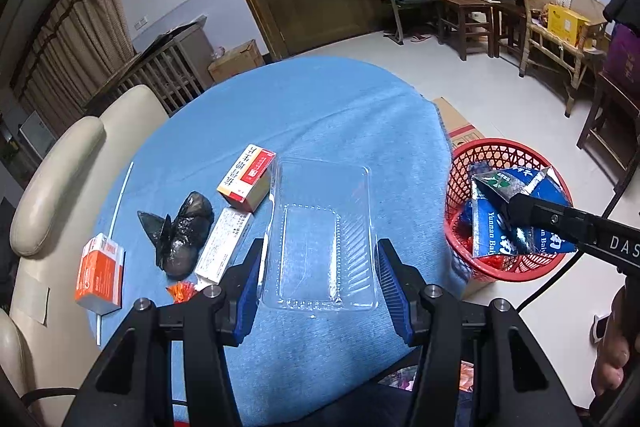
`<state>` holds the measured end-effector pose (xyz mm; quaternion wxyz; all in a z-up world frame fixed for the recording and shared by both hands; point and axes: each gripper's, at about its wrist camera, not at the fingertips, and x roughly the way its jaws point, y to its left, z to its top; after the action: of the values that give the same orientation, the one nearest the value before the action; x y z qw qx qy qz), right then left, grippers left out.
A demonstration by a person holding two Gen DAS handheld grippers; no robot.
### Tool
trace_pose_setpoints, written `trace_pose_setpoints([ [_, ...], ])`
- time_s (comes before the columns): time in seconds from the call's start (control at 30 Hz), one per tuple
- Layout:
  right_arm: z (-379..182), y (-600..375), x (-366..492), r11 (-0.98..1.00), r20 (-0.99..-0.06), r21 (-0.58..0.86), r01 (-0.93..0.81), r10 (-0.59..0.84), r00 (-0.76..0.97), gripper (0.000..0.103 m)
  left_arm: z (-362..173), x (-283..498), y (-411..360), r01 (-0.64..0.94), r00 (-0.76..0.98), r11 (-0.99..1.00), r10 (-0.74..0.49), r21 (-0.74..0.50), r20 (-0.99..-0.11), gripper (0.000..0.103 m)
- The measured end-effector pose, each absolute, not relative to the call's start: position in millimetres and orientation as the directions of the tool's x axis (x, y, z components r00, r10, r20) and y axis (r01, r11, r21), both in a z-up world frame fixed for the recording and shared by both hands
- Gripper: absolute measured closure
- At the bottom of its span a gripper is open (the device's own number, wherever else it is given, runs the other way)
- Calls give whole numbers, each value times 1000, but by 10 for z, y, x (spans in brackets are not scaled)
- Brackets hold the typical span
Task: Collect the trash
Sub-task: 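Carry the clear tray with the left tool while the right tool carries the blue wrapper toward the red basket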
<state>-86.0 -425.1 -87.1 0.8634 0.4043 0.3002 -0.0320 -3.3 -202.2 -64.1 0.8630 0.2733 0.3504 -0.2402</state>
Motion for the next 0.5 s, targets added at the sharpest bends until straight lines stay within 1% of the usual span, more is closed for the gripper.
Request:
trace_pose_setpoints([
  [0.5, -948, -4488, -1019, 632, -546, 694, 346, 148, 825, 74, -674, -117, -2277, 651, 626, 686, -243, 326, -741, 47],
])
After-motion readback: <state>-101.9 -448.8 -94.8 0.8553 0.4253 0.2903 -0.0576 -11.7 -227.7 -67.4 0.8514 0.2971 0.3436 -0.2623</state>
